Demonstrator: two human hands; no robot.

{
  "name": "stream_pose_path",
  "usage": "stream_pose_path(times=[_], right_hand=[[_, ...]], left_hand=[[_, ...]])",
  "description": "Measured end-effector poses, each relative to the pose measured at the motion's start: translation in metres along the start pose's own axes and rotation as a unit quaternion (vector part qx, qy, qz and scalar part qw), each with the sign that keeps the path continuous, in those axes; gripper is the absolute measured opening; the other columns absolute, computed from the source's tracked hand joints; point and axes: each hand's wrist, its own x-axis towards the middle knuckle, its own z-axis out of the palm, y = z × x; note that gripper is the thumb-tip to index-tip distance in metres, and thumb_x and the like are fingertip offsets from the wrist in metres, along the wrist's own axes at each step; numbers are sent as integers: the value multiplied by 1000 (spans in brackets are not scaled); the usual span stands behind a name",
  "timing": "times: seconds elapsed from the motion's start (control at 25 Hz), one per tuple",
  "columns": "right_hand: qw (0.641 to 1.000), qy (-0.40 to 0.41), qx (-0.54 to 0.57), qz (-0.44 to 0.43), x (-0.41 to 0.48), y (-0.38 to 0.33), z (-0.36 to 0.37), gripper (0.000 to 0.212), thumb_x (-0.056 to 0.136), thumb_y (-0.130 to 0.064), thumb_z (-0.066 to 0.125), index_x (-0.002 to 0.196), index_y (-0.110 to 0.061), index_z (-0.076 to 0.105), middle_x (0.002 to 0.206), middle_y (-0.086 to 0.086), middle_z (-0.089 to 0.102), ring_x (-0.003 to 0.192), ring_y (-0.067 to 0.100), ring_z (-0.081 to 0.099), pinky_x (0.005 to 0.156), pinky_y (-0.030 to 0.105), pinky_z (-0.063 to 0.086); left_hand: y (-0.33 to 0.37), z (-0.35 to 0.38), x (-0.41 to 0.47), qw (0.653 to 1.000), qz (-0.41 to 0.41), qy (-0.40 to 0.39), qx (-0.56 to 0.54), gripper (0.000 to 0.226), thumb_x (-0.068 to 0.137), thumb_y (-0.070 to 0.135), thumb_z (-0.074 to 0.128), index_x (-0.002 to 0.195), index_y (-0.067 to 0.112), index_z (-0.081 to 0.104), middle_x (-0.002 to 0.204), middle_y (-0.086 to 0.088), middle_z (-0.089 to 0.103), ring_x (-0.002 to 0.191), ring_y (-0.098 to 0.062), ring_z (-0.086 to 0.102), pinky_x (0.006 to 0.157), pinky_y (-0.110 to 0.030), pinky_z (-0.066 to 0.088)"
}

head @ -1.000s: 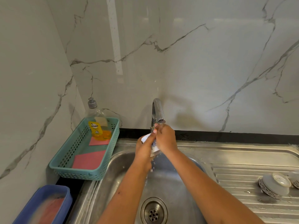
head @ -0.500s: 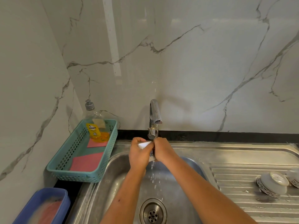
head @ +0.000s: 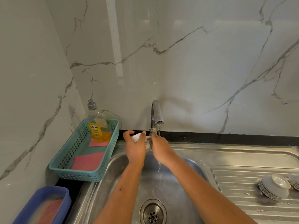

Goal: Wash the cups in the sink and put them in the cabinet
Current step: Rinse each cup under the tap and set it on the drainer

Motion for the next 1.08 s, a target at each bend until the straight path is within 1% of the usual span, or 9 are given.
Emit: stream_pose_path(times=[0.24, 0.4, 0.52, 0.6, 0.68, 0.8, 0.88, 1.0, 1.08], right_hand=[[986, 28, 58, -152, -14, 17, 2, 42, 92, -5, 47, 133, -14, 45, 140, 4, 40, 128, 16, 40, 102, 27, 39], [985, 85, -106, -106, -9, 34, -3, 29, 95, -20, 50, 121, -6, 53, 133, 8, 47, 101, 24, 61, 78, 35, 54], [990, 122, -76, -17, -2, 33, -12, 26, 100, -24, 42, 103, -4, 59, 98, 7, 53, 76, 25, 60, 63, 34, 46], [990, 125, 5, 70, 2, 31, -11, 29, 98, -26, 44, 80, -7, 57, 78, 2, 50, 69, 21, 52, 56, 28, 35], [984, 61, 63, 154, 3, 27, -10, 29, 92, -24, 52, 65, -13, 49, 63, -2, 48, 62, 18, 52, 50, 24, 33], [980, -75, -58, 175, -2, 21, -16, 14, 86, -24, 59, 79, -13, 57, 64, -3, 50, 65, 16, 55, 56, 25, 41], [985, -50, -95, 137, -3, 21, -19, 15, 89, -27, 57, 90, -12, 60, 71, -4, 54, 67, 16, 54, 61, 27, 42], [974, 31, 128, 183, 0, 16, -11, 21, 96, -24, 48, 97, -5, 56, 78, 5, 59, 57, 15, 55, 52, 27, 44], [860, 49, 393, 322, 4, 7, -4, 23, 94, -21, 48, 104, -2, 57, 77, 12, 61, 46, 15, 55, 44, 22, 43]], left_hand=[[2, 1, 12, 994, -82, -7, -75, 14, 96, 9, 45, 88, 16, 55, 90, -10, 58, 74, -20, 54, 62, -28, 44], [13, 3, 2, 949, -236, -197, -69, 21, 99, 22, 37, 98, 16, 58, 105, -15, 61, 87, -26, 59, 72, -36, 52], [9, 12, -14, 957, -153, -238, -61, 22, 97, 39, 48, 105, 21, 60, 107, -12, 65, 95, -24, 65, 75, -38, 58], [7, 13, -18, 971, -53, -226, -56, 5, 97, 25, 53, 98, 26, 58, 105, -9, 63, 93, -20, 64, 76, -36, 58], [5, 11, -14, 978, 0, -210, 19, 24, 97, 6, 44, 94, 27, 56, 102, -6, 62, 88, -18, 62, 70, -35, 59], [8, 3, -7, 914, 25, -348, 209, 33, 93, -4, 37, 104, 23, 53, 109, -5, 56, 96, -26, 59, 60, -32, 57], [12, -2, 1, 868, -4, -428, 253, 34, 93, -3, 39, 114, 23, 42, 113, -4, 51, 99, -25, 58, 60, -26, 54], [6, 2, -1, 945, 17, -280, 170, 33, 92, 1, 47, 116, 22, 38, 108, -2, 54, 90, -13, 57, 71, -29, 53], [-7, 10, -14, 978, 29, -184, 95, 30, 93, 13, 52, 118, 24, 38, 105, 0, 58, 87, -16, 61, 77, -36, 55]])
